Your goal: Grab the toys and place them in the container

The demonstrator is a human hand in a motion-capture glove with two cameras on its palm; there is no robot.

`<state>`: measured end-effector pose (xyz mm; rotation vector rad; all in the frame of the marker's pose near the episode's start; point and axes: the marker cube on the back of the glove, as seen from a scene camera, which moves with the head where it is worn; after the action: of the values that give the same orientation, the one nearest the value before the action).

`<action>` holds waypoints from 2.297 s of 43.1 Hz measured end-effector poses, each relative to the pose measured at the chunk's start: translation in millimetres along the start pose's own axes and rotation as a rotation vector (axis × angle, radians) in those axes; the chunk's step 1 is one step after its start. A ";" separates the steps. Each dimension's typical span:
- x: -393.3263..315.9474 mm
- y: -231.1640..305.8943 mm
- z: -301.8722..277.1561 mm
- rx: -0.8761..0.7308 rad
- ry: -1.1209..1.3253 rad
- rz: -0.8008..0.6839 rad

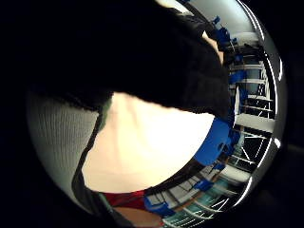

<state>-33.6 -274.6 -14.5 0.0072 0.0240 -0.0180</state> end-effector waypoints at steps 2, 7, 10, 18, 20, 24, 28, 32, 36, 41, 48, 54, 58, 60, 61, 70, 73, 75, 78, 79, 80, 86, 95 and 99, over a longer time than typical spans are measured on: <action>2.4 -1.4 5.6 -0.013 -0.013 0.008; 2.7 -5.2 19.2 -0.051 -0.055 -0.012; -1.4 -7.3 26.3 -0.060 -0.051 -0.011; 1.9 -17.4 57.5 -0.144 -0.007 0.021; 4.0 -19.1 65.0 -0.168 0.002 0.034; 3.6 -20.2 70.3 -0.173 0.050 0.047; -0.7 -18.8 71.6 -0.169 0.097 0.048; -6.1 -17.5 72.0 -0.130 0.110 0.044; -11.8 -15.8 71.2 -0.068 0.128 0.027; -17.7 -11.3 64.2 -0.012 0.170 0.001; -30.0 0.8 30.6 -0.001 0.032 -0.024; -44.7 6.3 -5.1 0.065 0.055 -0.043; -67.1 10.9 -32.1 0.110 0.090 -0.069; -79.6 12.7 -42.0 0.118 0.097 -0.085; -86.8 13.5 -47.0 0.121 0.100 -0.093; -158.4 19.0 -93.8 0.144 0.139 -0.176; -184.6 24.6 -106.5 0.153 0.109 -0.274; -195.3 24.1 -111.7 0.160 0.111 -0.265; -211.0 24.0 -116.0 0.173 0.116 -0.255; -218.0 26.2 -117.0 0.176 0.105 -0.295; -225.5 29.4 -117.9 0.178 0.088 -0.355; -257.2 36.6 -115.7 0.172 0.074 -0.387; -247.6 37.0 -99.6 0.055 0.104 -0.295; -236.2 41.8 -98.7 0.085 0.064 -0.341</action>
<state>-271.3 -227.8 -107.3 0.0886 0.0886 -0.3594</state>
